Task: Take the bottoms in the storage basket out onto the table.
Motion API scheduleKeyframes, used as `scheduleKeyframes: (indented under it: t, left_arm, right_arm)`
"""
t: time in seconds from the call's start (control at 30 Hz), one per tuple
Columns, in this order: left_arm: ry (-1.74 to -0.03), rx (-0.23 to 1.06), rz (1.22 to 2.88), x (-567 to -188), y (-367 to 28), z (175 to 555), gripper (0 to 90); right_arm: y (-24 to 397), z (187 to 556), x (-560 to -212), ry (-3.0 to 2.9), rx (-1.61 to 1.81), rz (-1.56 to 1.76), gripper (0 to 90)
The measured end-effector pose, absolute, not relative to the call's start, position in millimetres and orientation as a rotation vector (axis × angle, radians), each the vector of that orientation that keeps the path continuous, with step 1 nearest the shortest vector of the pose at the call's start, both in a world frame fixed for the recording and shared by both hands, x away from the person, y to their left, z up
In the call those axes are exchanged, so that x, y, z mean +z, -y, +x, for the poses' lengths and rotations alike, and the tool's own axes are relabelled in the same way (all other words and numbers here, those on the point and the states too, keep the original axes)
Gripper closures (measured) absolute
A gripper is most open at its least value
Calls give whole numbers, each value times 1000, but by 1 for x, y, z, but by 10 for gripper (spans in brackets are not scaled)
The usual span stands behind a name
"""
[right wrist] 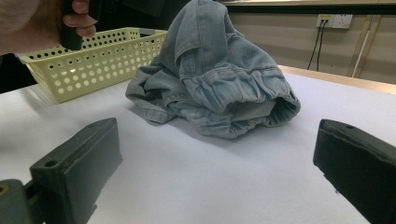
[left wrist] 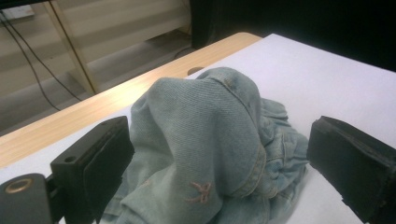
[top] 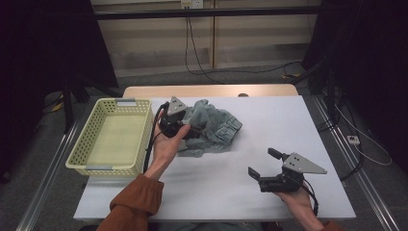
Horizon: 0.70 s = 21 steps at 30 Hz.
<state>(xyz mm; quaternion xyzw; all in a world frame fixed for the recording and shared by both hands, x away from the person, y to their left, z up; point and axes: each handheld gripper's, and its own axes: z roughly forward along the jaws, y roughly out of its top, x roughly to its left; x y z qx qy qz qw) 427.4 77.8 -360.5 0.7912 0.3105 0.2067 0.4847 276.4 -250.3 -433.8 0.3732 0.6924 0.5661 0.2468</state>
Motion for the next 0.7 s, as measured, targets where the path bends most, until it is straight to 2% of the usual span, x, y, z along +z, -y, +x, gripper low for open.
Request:
scheduleKeyframes:
  t: [0.27, 0.7]
  left_arm:
    - [-737, 538, 1928, -357, -80, 418, 71]
    - [-725, 522, 1924, -351, -89, 406, 57]
  right_arm:
    - [250, 276, -433, -1888, 1543, 1013, 6]
    - [250, 276, -433, -1888, 1541, 1012, 6]
